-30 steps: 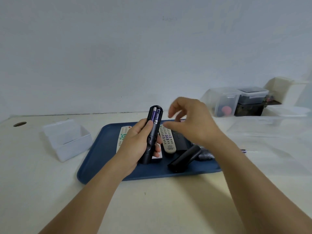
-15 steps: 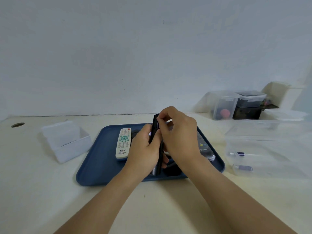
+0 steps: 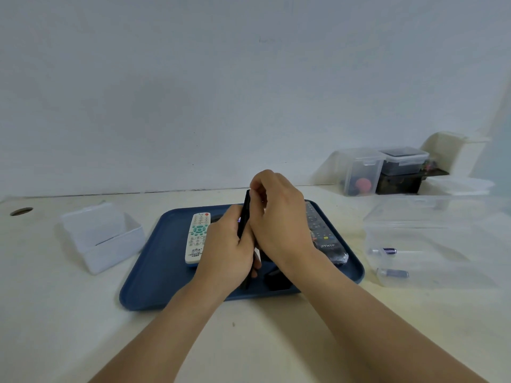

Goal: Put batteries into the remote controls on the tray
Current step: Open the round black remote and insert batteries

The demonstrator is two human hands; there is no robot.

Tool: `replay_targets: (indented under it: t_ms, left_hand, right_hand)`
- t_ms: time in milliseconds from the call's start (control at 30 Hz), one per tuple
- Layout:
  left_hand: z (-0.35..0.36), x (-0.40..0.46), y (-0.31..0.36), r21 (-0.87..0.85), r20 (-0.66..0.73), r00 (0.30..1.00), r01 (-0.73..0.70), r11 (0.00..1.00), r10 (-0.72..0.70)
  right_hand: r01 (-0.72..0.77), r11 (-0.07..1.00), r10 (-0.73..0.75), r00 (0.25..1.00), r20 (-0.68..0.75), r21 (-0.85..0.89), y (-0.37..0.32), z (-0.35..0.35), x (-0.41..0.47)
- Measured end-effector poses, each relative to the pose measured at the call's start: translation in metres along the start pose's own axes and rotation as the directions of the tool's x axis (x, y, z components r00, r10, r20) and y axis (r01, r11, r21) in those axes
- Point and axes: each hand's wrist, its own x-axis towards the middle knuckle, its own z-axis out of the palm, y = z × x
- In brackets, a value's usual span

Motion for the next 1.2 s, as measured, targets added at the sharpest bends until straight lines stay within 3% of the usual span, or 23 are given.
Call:
replay_targets:
  t_ms: [133, 300, 400, 467, 533, 600, 667, 733, 767, 800, 833, 867, 900, 933, 1000, 1067, 1167, 1200]
  left_hand:
    - [0.001, 0.000, 0.000, -0.019, 0.039, 0.999, 0.032, 0.999, -0.031]
    - [0.000, 0.005, 0.000, -0.080, -0.008, 0.995, 0.096, 0.992, -0.097]
    - [0.001, 0.006, -0.001, -0.124, 0.009, 0.992, 0.123, 0.985, -0.123]
    - [0.000, 0.007, 0.001, -0.219, 0.023, 0.989, 0.145, 0.965, -0.143]
    - [-0.003, 0.008, 0.004, -0.347, 0.026, 0.980, 0.196, 0.917, -0.199]
    - [-0.005, 0.009, 0.006, -0.443, 0.044, 0.966, 0.248, 0.862, -0.255]
    - [-0.005, 0.007, 0.009, -0.518, 0.085, 0.955, 0.285, 0.807, -0.283]
    - [-0.007, 0.007, 0.012, -0.564, 0.143, 0.940, 0.335, 0.754, -0.311]
    - [-0.009, 0.007, 0.012, -0.572, 0.182, 0.927, 0.371, 0.732, -0.327]
    - [-0.012, 0.007, 0.014, -0.574, 0.227, 0.912, 0.409, 0.710, -0.342]
    - [-0.016, 0.008, 0.014, -0.567, 0.278, 0.894, 0.448, 0.691, -0.352]
    - [-0.021, 0.009, 0.014, -0.550, 0.329, 0.875, 0.483, 0.681, -0.355]
    - [-0.027, 0.011, 0.014, -0.524, 0.379, 0.856, 0.512, 0.680, -0.353]
    - [-0.034, 0.013, 0.013, -0.502, 0.421, 0.838, 0.534, 0.681, -0.346]
    - [-0.045, 0.016, 0.013, -0.511, 0.477, 0.814, 0.564, 0.649, -0.332]
    - [-0.054, 0.018, 0.012, -0.616, 0.468, 0.818, 0.574, 0.540, -0.335]
    - [-0.064, 0.021, 0.008, -0.853, 0.338, 0.888, 0.429, 0.298, -0.311]
    - [-0.063, 0.022, 0.007, -0.882, 0.284, 0.914, 0.368, 0.295, -0.290]
  right_hand:
    - [-0.062, 0.997, 0.061, 0.998, 0.025, 0.041, 0.008, 0.004, 0.004]
    - [-0.162, 0.969, 0.155, 0.987, 0.053, 0.188, 0.009, 0.005, 0.004]
    - [-0.339, 0.849, 0.351, 0.935, 0.048, 0.406, 0.005, 0.003, 0.004]
    - [-0.505, 0.566, 0.585, 0.803, 0.115, 0.651, 0.006, -0.003, 0.010]
    - [-0.581, 0.117, 0.703, 0.622, 0.346, 0.806, 0.012, -0.010, 0.019]
    - [-0.583, -0.277, 0.668, 0.455, 0.589, 0.764, 0.020, -0.015, 0.024]
    - [-0.574, -0.464, 0.609, 0.346, 0.713, 0.675, 0.025, -0.017, 0.025]
    - [-0.652, -0.430, 0.587, 0.324, 0.742, 0.625, 0.027, -0.019, 0.025]
    - [-0.730, -0.301, 0.605, 0.352, 0.714, 0.614, 0.026, -0.021, 0.026]
    - [-0.812, -0.061, 0.630, 0.419, 0.654, 0.580, 0.025, -0.026, 0.027]
    - [-0.839, 0.251, 0.630, 0.521, 0.576, 0.483, 0.023, -0.031, 0.027]
    - [-0.775, 0.522, 0.582, 0.629, 0.515, 0.355, 0.020, -0.035, 0.027]
    - [-0.673, 0.688, 0.496, 0.709, 0.501, 0.272, 0.017, -0.037, 0.027]
    - [-0.608, 0.751, 0.416, 0.738, 0.531, 0.257, 0.013, -0.038, 0.025]
    - [-0.604, 0.735, 0.348, 0.727, 0.592, 0.308, 0.013, -0.036, 0.021]
    - [-0.659, 0.654, 0.383, 0.712, 0.588, 0.372, 0.016, -0.035, 0.022]
    - [-0.772, 0.529, 0.485, 0.617, 0.620, 0.354, 0.018, -0.034, 0.024]
    - [-0.803, 0.492, 0.474, 0.572, 0.669, 0.338, 0.016, -0.032, 0.020]
